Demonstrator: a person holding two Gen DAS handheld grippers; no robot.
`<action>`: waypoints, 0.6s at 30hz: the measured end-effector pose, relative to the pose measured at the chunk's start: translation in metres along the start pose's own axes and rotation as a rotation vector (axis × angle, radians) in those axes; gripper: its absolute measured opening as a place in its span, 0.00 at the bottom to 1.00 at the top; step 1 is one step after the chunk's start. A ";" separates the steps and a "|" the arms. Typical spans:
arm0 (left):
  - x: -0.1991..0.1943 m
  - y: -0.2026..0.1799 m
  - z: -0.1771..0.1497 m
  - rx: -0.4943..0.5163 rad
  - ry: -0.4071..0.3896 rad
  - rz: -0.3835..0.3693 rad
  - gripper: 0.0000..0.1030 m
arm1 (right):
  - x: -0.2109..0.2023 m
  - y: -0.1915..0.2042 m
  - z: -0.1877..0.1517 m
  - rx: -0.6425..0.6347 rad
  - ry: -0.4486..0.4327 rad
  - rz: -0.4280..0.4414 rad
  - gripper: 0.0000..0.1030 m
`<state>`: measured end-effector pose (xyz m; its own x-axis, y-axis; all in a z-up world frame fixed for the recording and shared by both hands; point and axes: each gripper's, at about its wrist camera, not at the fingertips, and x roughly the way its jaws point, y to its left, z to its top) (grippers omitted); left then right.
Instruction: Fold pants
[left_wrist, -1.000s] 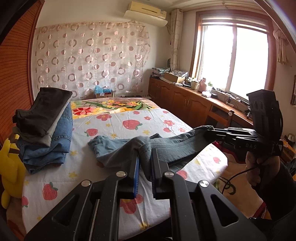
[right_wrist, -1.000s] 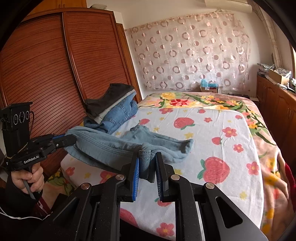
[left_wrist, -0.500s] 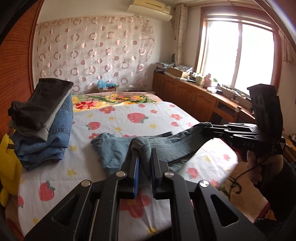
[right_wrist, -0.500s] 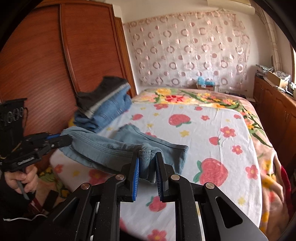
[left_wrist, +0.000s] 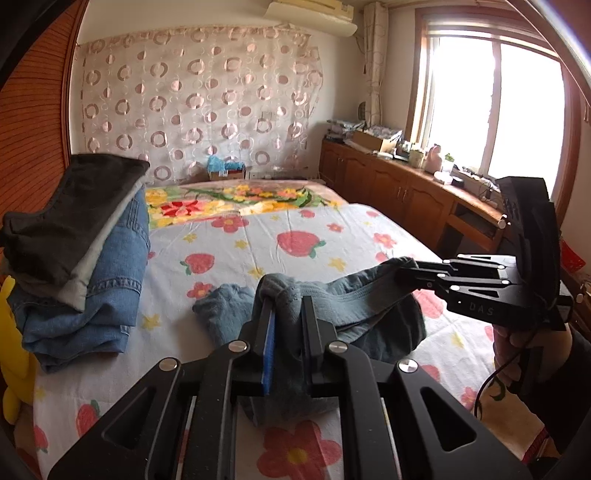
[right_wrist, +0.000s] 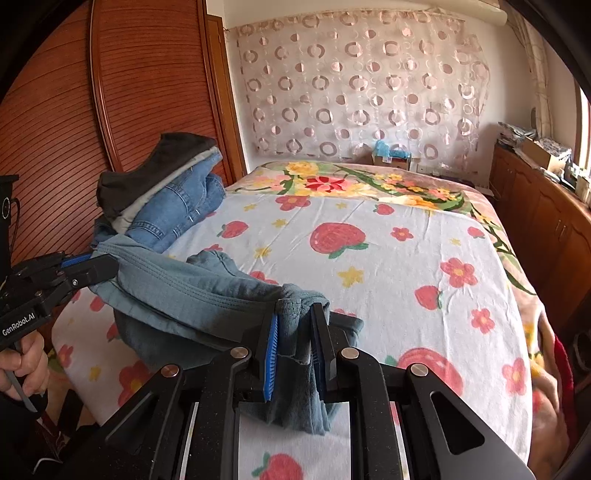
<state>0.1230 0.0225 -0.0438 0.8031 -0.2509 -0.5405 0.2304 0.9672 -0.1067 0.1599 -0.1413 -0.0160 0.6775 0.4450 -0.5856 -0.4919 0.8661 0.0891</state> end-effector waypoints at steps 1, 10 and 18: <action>0.004 0.000 -0.002 -0.001 0.017 0.006 0.12 | 0.003 0.000 0.000 0.002 0.008 0.002 0.16; 0.009 0.001 -0.018 -0.006 0.066 0.012 0.17 | 0.012 -0.004 -0.008 0.009 0.046 0.012 0.16; 0.008 0.003 -0.022 0.009 0.069 0.044 0.30 | 0.014 -0.009 -0.011 0.020 0.059 0.010 0.16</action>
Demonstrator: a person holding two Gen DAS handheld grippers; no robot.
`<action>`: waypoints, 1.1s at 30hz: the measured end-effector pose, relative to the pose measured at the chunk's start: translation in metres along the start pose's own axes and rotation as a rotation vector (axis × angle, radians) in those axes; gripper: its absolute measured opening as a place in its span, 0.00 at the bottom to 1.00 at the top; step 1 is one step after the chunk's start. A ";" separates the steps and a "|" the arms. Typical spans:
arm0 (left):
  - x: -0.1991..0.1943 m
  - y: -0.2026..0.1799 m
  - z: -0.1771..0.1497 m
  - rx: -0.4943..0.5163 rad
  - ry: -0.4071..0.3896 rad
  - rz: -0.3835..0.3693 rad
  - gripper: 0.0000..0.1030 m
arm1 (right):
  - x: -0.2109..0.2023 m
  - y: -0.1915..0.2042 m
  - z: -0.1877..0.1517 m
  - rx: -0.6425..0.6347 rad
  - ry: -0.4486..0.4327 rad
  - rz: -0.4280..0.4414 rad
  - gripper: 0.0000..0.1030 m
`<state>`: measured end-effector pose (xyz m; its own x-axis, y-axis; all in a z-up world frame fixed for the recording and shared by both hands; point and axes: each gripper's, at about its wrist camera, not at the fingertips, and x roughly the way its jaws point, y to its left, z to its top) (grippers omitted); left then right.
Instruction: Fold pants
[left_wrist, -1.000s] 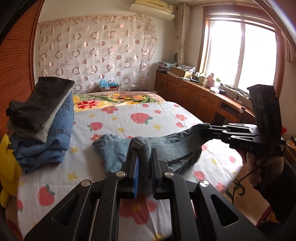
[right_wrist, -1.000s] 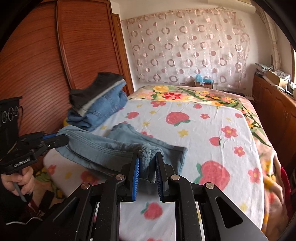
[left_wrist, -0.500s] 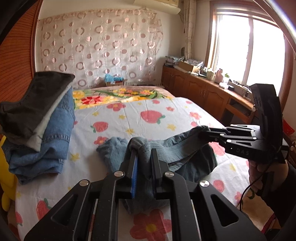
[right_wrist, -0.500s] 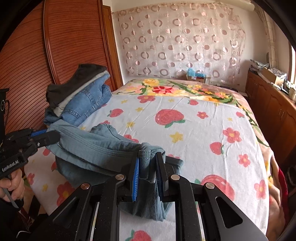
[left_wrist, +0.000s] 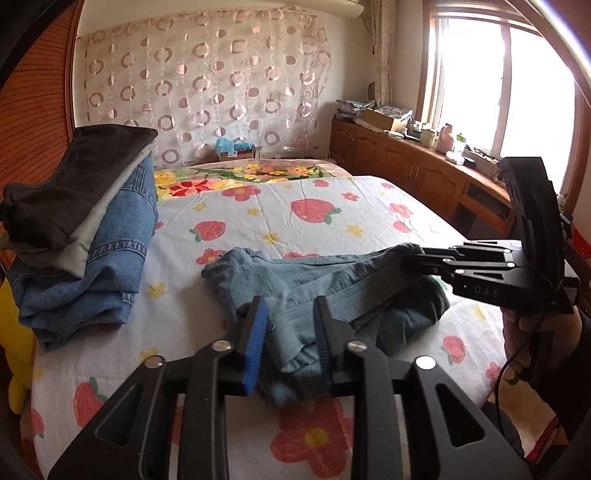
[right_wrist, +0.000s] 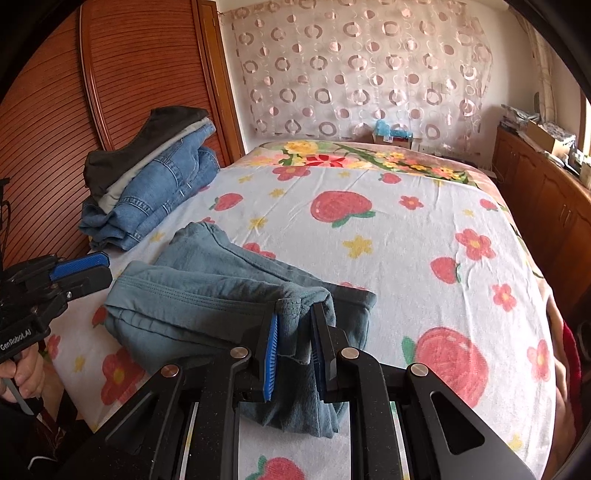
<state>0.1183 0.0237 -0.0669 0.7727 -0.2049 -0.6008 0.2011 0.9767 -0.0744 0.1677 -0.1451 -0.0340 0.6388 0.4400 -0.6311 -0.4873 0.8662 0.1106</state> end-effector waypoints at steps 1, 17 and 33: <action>0.000 0.001 -0.002 0.000 0.003 -0.003 0.35 | -0.002 -0.001 -0.001 -0.001 0.000 0.001 0.16; 0.015 0.009 -0.029 -0.024 0.112 -0.041 0.53 | -0.014 -0.004 -0.005 -0.013 0.003 -0.017 0.24; 0.023 0.036 -0.029 -0.051 0.132 0.016 0.53 | -0.021 -0.010 -0.025 -0.072 0.082 0.037 0.32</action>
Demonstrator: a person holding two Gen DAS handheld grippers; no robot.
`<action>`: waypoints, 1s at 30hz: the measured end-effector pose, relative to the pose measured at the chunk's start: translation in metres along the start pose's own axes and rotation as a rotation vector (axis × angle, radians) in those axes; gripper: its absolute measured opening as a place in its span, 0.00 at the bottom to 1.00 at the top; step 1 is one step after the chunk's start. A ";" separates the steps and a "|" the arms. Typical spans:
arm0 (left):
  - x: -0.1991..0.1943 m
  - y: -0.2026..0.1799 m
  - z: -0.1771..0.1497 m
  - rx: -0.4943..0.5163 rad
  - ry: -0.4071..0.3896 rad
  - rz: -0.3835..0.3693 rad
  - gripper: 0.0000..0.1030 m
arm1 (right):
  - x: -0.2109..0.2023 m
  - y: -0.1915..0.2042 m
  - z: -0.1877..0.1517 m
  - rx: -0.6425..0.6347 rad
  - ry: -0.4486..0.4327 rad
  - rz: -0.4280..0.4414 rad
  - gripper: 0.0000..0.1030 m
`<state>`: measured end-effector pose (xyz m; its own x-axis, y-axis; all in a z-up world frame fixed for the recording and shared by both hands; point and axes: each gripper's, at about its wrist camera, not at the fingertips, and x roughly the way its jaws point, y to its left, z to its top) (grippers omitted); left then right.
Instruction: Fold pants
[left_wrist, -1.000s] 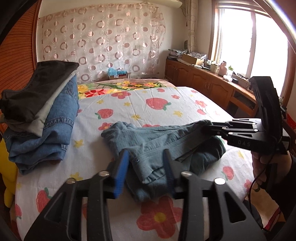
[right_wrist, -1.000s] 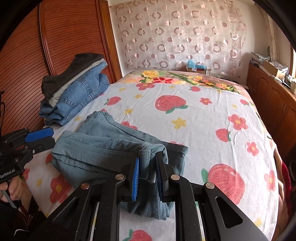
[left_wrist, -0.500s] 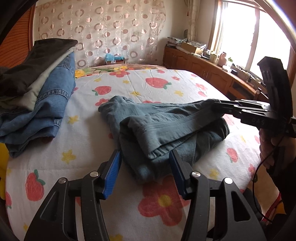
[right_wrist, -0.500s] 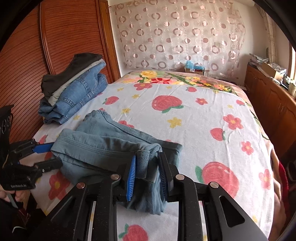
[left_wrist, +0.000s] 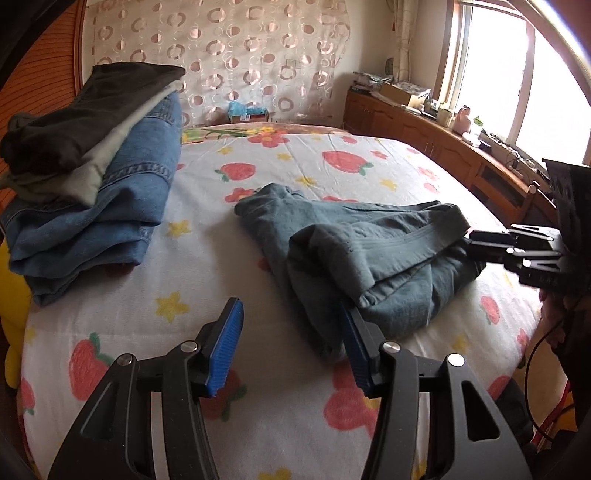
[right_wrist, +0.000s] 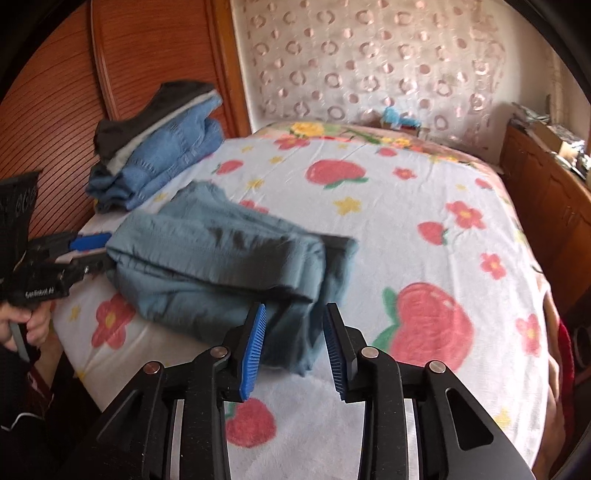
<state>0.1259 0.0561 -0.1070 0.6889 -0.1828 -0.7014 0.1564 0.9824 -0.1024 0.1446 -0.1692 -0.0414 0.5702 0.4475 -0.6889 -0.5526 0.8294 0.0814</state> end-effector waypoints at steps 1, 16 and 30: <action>0.003 -0.002 0.003 0.014 0.003 0.004 0.53 | 0.003 0.002 0.002 -0.010 0.005 -0.004 0.32; 0.025 -0.002 0.041 0.019 0.011 0.027 0.53 | 0.028 -0.012 0.037 -0.051 0.042 -0.102 0.33; 0.042 0.015 0.057 -0.042 0.016 0.112 0.53 | 0.043 -0.043 0.062 0.094 -0.036 -0.149 0.33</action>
<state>0.1973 0.0609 -0.0978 0.6888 -0.0711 -0.7215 0.0485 0.9975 -0.0520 0.2304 -0.1648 -0.0301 0.6643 0.3273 -0.6720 -0.4020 0.9144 0.0479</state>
